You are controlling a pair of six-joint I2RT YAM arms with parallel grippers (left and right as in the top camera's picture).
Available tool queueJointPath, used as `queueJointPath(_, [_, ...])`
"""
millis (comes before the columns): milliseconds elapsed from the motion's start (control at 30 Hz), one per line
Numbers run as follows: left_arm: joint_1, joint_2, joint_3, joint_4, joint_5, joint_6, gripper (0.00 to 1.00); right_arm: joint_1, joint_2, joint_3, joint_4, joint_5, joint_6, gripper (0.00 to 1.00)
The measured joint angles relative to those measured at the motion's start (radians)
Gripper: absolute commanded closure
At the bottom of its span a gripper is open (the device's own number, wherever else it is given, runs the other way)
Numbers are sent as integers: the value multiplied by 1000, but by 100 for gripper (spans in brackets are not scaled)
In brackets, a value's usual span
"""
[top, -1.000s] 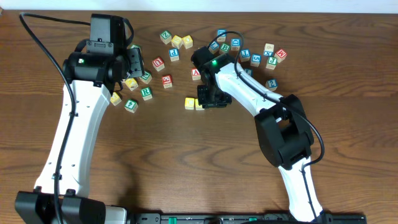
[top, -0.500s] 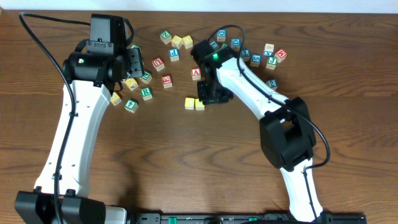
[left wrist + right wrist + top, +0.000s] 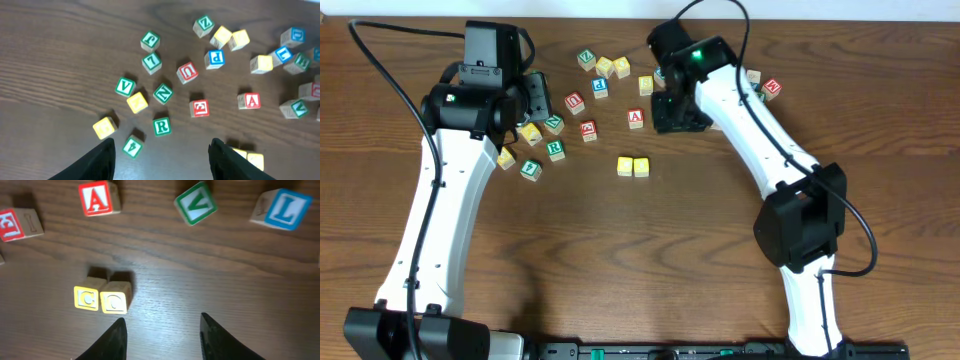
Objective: Spell out CORL
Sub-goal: 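Retract the right gripper up toward the top right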
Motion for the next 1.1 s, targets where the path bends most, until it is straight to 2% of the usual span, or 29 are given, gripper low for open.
queueJointPath(233, [0, 8, 0, 3, -8, -42, 41, -35, 0, 39, -30, 2, -11, 57])
queueJointPath(600, [0, 50, 0, 1, -19, -103, 41, -54, 0, 40, -43, 3, -21, 46])
queueJointPath(1100, [-6, 117, 0, -42, -19, -170, 42, -54, 0, 40, -43, 3, -24, 43])
